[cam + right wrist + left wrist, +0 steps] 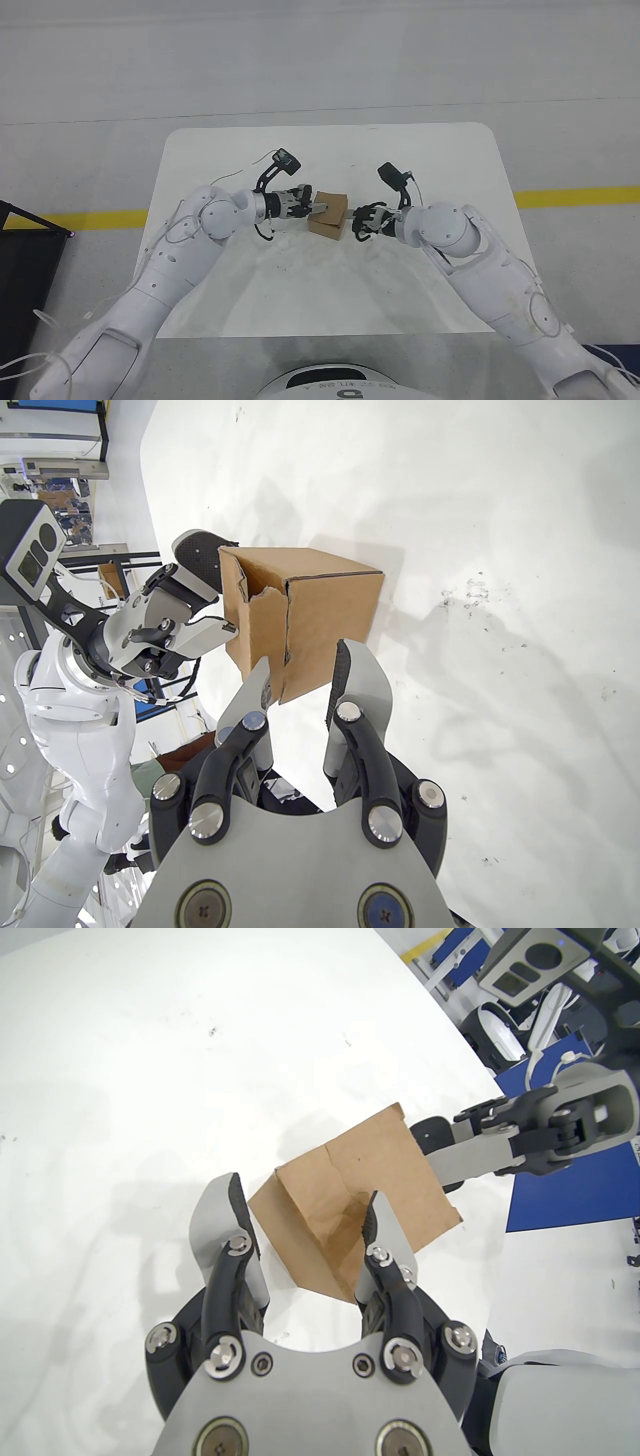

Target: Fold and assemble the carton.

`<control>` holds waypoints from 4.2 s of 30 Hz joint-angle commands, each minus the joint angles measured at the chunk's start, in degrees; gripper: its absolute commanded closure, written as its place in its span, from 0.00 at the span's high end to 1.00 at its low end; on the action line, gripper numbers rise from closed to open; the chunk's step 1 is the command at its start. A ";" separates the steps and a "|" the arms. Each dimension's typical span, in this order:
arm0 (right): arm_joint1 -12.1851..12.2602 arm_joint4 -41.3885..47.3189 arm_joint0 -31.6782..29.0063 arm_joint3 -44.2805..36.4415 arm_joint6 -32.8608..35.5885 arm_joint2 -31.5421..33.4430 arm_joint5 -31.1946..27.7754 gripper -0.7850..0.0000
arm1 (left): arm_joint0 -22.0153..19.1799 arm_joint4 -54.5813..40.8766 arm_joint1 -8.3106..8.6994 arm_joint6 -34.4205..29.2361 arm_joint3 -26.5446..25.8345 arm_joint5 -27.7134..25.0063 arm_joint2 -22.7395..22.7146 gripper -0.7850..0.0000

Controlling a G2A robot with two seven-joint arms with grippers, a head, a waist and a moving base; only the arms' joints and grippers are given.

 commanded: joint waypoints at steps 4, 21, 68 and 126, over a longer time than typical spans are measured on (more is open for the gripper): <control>-0.10 -0.25 0.54 0.49 0.60 -0.45 0.27 0.38 | -0.13 0.27 -0.09 0.29 0.34 0.03 0.11 0.63; -0.12 -0.46 0.96 1.42 2.05 -0.43 -0.38 0.39 | -0.26 0.80 -0.19 -0.08 0.39 -0.06 0.20 0.62; -0.28 2.27 -0.35 3.24 -0.04 2.18 -1.08 0.62 | 0.01 1.32 -0.17 -0.22 0.30 0.10 -0.47 0.58; -1.46 1.06 4.59 6.49 2.90 -2.57 3.07 0.58 | 0.29 1.69 -0.19 -0.28 -0.09 0.14 -0.77 0.58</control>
